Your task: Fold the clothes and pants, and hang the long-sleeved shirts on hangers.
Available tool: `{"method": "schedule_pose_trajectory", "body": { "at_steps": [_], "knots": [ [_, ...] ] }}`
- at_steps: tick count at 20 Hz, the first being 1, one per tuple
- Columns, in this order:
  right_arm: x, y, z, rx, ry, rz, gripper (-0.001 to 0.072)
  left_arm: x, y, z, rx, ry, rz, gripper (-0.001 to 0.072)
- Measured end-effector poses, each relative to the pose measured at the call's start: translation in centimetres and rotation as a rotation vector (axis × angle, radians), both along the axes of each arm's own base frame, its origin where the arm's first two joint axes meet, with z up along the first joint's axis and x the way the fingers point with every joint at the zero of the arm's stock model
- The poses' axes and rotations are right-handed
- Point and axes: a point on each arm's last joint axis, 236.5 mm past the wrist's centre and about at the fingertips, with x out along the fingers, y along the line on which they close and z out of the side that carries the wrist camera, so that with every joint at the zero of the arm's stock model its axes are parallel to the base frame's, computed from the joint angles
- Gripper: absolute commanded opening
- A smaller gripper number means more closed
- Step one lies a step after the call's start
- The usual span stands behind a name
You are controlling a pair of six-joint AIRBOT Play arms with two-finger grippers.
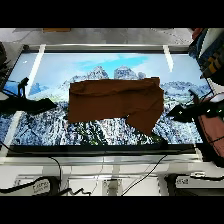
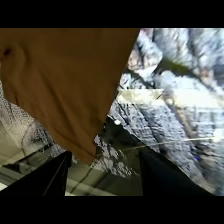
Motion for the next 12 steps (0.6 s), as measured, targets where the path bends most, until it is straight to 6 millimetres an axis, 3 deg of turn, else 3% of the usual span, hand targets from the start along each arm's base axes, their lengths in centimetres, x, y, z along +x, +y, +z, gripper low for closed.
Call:
{"method": "schedule_pose_trajectory", "body": {
  "at_steps": [4,7,9,11,12],
  "knots": [
    [-0.7,2.1,-4.1,0.011,-0.001,-0.092,0.0465,-0.7,-0.6,-2.1,-0.033,0.045,0.015,0.0688],
    [0.0,3.8,-5.4,0.019,-0.021,-0.136,0.0437,-0.8,-1.0,-3.6,-0.05,0.08,0.016,0.0688],
    [0.6,4.6,-6.1,-0.001,-0.04,-0.139,0.0314,-0.9,-1.4,-4.5,-0.068,0.103,0.014,0.0688],
    [0.9,5.2,-6.7,-0.029,-0.057,-0.129,0.0272,-0.9,-1.8,-5.2,-0.081,0.12,0.012,0.0689],
    [1.1,5.4,-6.9,-0.038,-0.065,-0.126,0.0167,-0.8,-1.9,-5.5,-0.081,0.122,0.013,0.0688]
  ]
}}
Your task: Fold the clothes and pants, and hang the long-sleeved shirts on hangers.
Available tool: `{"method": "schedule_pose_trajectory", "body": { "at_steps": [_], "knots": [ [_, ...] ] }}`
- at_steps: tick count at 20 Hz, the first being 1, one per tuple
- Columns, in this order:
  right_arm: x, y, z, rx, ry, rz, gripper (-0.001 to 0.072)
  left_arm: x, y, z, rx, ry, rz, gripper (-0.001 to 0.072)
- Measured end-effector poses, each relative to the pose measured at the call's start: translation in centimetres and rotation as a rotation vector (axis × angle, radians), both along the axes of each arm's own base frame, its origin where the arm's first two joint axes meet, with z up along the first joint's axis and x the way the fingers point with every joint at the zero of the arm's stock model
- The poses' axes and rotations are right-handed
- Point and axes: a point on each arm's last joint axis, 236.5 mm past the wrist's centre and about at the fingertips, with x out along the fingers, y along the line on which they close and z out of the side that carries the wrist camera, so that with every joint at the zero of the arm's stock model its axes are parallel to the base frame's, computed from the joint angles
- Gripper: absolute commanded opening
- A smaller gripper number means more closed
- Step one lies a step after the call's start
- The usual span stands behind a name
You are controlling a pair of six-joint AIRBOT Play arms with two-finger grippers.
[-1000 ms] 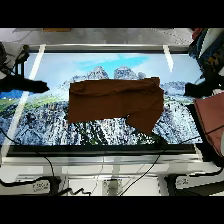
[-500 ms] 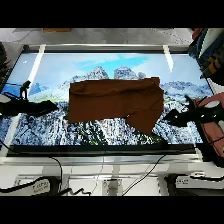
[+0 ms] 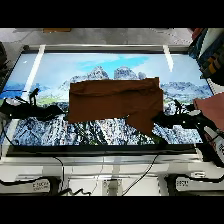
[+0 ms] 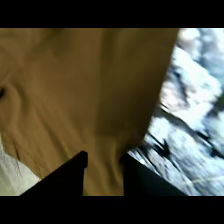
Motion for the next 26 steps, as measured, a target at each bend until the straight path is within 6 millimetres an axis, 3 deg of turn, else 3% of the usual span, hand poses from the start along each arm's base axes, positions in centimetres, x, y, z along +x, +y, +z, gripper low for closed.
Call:
{"method": "schedule_pose_trajectory", "body": {
  "at_steps": [1,2,3,4,9,15,20,24,26],
  "knots": [
    [0.2,0.0,-0.2,-0.015,-0.007,0.0,0.0136,0.1,-0.1,-0.2,-0.001,0.002,0.001,0.0686],
    [0.3,-0.1,-0.4,-0.029,-0.014,0.002,0.0059,0.2,-0.2,-0.4,-0.004,0.001,0.004,0.067],
    [0.4,-0.2,-0.6,-0.042,-0.018,0.005,0.0014,0.4,-0.3,-0.5,-0.006,0.001,0.008,0.0583],
    [0.4,-0.2,-0.6,-0.047,-0.022,0.007,0.0014,0.5,-0.4,-0.7,-0.007,0.0,0.009,0.052],
    [0.6,-0.2,-0.7,-0.059,-0.034,0.014,0.0013,0.7,-1.3,-1.8,-0.015,0.017,-0.002,0.0519],
    [0.6,-0.2,-0.7,-0.061,-0.036,0.014,0.0014,0.2,-3.8,-4.0,-0.04,0.071,-0.049,0.0486],
    [0.6,-0.1,-0.7,-0.059,-0.035,0.018,0.0014,-0.5,-4.9,-5.3,-0.039,0.109,-0.085,0.0017],
    [0.2,-0.1,0.1,-0.077,-0.056,0.067,0.0013,-1.6,-5.4,-5.0,-0.053,0.127,-0.154,0.0013],
    [0.0,-0.2,1.6,-0.104,-0.092,0.105,0.0013,-1.7,-5.0,-3.7,-0.058,0.104,-0.176,0.0014]
  ]
}}
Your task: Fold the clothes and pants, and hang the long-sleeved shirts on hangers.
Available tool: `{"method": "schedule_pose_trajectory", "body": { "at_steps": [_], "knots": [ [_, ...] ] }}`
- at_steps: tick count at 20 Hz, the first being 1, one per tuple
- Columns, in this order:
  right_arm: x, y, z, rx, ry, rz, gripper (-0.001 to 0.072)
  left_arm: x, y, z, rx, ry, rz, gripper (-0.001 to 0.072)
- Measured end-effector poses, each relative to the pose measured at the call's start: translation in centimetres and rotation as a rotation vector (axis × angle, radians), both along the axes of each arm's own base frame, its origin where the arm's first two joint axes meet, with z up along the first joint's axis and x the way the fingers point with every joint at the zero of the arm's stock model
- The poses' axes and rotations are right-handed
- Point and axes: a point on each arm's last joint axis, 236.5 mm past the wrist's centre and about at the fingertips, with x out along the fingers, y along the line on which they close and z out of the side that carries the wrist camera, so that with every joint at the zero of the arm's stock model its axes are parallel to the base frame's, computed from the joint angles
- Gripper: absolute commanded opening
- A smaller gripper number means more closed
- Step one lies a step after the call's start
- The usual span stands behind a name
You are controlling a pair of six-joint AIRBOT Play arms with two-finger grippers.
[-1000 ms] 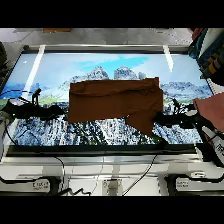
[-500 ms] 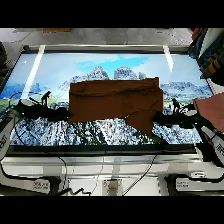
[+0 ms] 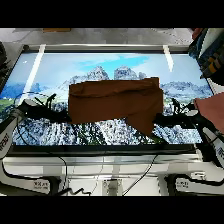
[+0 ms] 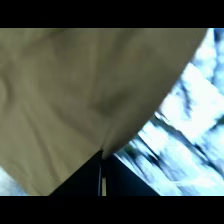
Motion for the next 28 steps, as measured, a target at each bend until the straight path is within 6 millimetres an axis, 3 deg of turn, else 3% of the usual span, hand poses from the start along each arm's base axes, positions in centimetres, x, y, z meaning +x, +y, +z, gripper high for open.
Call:
{"method": "schedule_pose_trajectory", "body": {
  "at_steps": [5,9,13,15,18,20,22,28],
  "knots": [
    [0.3,1.5,8.2,0.038,-0.161,0.012,0.0013,0.6,3.2,6.0,0.04,-0.147,0.033,0.0013],
    [-1.9,2.3,14.7,0.025,-0.267,0.024,0.0013,-0.8,5.3,11.1,0.107,-0.25,0.044,0.0013],
    [-4.9,3.4,20.5,0.016,-0.384,0.014,0.0013,-3.1,6.4,14.7,0.188,-0.328,0.06,0.0013],
    [-4.7,3.0,23.0,0.005,-0.473,-0.049,0.0013,-2.6,7.0,16.3,0.227,-0.406,0.103,0.0013],
    [-2.4,1.1,25.2,-0.005,-0.579,-0.187,0.0013,-0.5,7.4,18.0,0.247,-0.519,0.177,0.0013],
    [-0.7,0.0,24.5,0.003,-0.573,-0.25,0.0013,1.0,7.1,17.6,0.237,-0.539,0.199,0.0013],
    [0.8,-0.5,21.9,-0.001,-0.509,-0.271,0.0014,2.2,6.3,15.8,0.222,-0.515,0.19,0.0014],
    [4.6,-0.1,10.6,-0.031,-0.275,-0.285,0.0014,4.9,4.2,6.6,0.193,-0.36,0.166,0.0033]
  ]
}}
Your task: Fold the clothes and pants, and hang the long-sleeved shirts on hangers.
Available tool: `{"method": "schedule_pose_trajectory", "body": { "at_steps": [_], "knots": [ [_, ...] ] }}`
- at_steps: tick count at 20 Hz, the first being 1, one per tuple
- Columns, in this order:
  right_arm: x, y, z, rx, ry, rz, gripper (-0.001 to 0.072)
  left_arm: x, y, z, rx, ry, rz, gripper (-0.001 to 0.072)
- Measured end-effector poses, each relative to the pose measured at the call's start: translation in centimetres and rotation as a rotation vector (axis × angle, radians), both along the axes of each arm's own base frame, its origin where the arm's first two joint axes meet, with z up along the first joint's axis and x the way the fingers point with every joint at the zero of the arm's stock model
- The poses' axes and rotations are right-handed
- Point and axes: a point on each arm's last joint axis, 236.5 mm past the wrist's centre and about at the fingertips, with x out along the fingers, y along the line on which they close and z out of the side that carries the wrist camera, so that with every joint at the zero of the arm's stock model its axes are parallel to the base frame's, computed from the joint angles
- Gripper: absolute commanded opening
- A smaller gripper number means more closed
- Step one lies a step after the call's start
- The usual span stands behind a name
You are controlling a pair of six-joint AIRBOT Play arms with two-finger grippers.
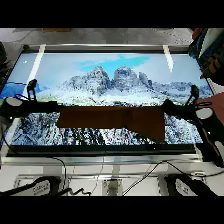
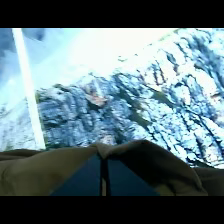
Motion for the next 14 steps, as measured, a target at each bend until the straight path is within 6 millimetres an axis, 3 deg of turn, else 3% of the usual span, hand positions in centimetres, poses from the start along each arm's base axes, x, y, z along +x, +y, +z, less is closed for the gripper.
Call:
{"method": "schedule_pose_trajectory", "body": {
  "at_steps": [1,2,3,4,5,8,11,14],
  "knots": [
    [0.3,0.0,-1.7,-0.002,0.03,-0.005,0.003,0.1,-0.1,-1.2,-0.005,0.024,0.001,0.0104],
    [0.4,0.1,-3.1,-0.003,0.057,-0.008,0.0115,0.1,-0.3,-2.3,-0.009,0.045,0.0,0.0333],
    [0.5,0.1,-4.1,-0.004,0.078,-0.011,0.0285,0.0,-0.4,-3.0,-0.013,0.06,0.0,0.072],
    [0.5,0.1,-4.8,-0.006,0.093,-0.01,0.0456,0.0,-0.5,-3.4,-0.016,0.069,0.0,0.0699],
    [0.4,0.2,-5.3,-0.006,0.105,-0.008,0.0503,0.1,-0.4,-3.5,-0.019,0.071,0.003,0.0699],
    [0.4,0.2,-5.9,-0.022,0.123,0.012,0.0503,0.2,0.6,-2.5,-0.015,0.048,0.027,0.0697],
    [0.2,0.2,-6.0,-0.05,0.139,0.049,0.0502,0.1,3.0,-0.9,-0.009,0.018,0.079,0.0688],
    [-0.1,0.2,-6.1,-0.066,0.155,0.076,0.0502,-1.2,4.8,-1.0,-0.033,0.061,0.108,0.0687]
  ]
}}
